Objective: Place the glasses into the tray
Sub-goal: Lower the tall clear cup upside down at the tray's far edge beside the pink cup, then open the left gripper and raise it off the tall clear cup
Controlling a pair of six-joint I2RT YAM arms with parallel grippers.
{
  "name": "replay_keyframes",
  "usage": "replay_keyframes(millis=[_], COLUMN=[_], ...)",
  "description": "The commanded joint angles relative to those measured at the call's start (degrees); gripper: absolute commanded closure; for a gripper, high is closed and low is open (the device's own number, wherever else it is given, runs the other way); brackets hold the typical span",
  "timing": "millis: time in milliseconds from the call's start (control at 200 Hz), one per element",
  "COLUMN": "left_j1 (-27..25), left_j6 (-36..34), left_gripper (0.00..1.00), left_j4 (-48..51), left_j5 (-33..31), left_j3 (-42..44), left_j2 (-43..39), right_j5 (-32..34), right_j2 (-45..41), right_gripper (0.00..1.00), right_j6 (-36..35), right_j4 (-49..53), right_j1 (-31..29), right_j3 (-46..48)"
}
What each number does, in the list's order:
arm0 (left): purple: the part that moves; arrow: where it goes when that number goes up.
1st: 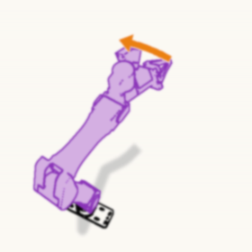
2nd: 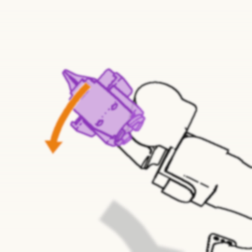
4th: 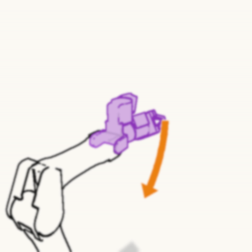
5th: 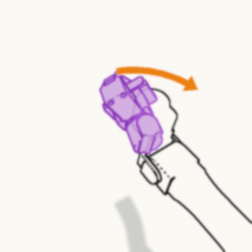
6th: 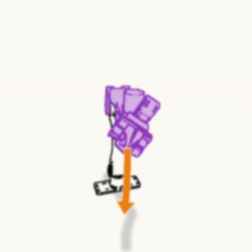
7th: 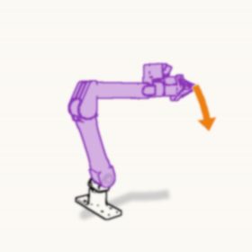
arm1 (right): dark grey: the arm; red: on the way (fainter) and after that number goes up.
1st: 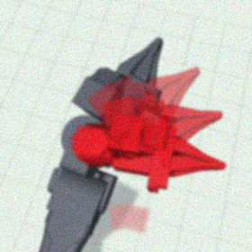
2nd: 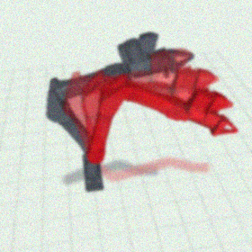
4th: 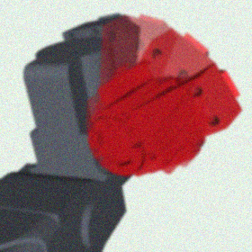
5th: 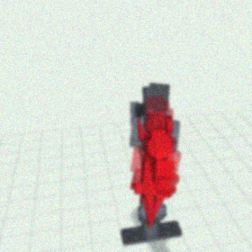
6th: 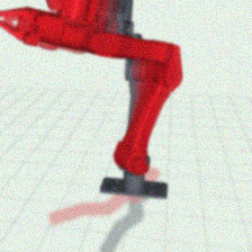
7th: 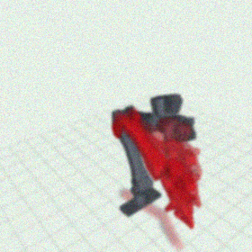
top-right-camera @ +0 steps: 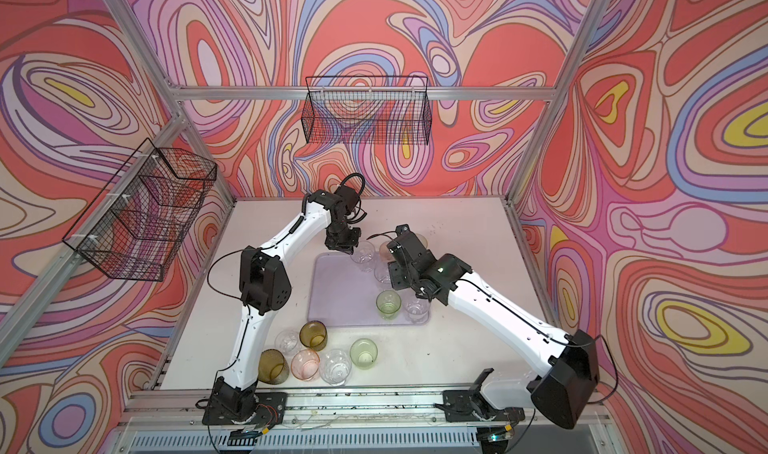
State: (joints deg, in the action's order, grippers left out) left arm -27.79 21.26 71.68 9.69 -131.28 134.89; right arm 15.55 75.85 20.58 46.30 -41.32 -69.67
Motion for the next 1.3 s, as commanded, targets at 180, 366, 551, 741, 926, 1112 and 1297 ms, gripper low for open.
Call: replay_keyframes(millis=[180,366,551,741,926,1112,1297], left_j1=[-0.35,-0.35,-0.38,-0.35,-0.35,-0.38,-0.40], left_j6=[1.06,1.75,1.77,1.81,1.95,1.94,1.96], left_gripper=[0.97,0.95,0.93,0.91,0.90,0.87,0.85], left_j4=[-0.95,-1.63,-1.57,-1.28,-1.25,-1.42,-1.54], left_j5=[1.63,1.74,1.74,1.63,2.03,2.19,2.30], left_j3=[-1.70,-1.78,-1.83,-1.79,-1.79,-1.70,-1.70], left_j2=[1.10,1.05,1.10,1.08,0.97,0.83,1.07], right_j5=[-0.08,-0.12,-0.15,-0.16,-0.33,-0.35,-0.41], right_j2=[-1.55,-1.67,-1.85,-1.91,-1.98,-2.03,-2.11], right_gripper=[0.38,0.39,0.39,0.39,0.39,0.39,0.39], right_j6=[0.60,0.60,0.77,0.79,0.95,1.01,0.98], right_j4=[0.24,0.21,0.14,0.03,-0.03,-0.23,-0.16], right_j1=[0.32,0.27,0.27,0.25,0.25,0.25,0.28], right_j3=[1.28,1.42,1.73,1.91,1.99,2.08,2.15])
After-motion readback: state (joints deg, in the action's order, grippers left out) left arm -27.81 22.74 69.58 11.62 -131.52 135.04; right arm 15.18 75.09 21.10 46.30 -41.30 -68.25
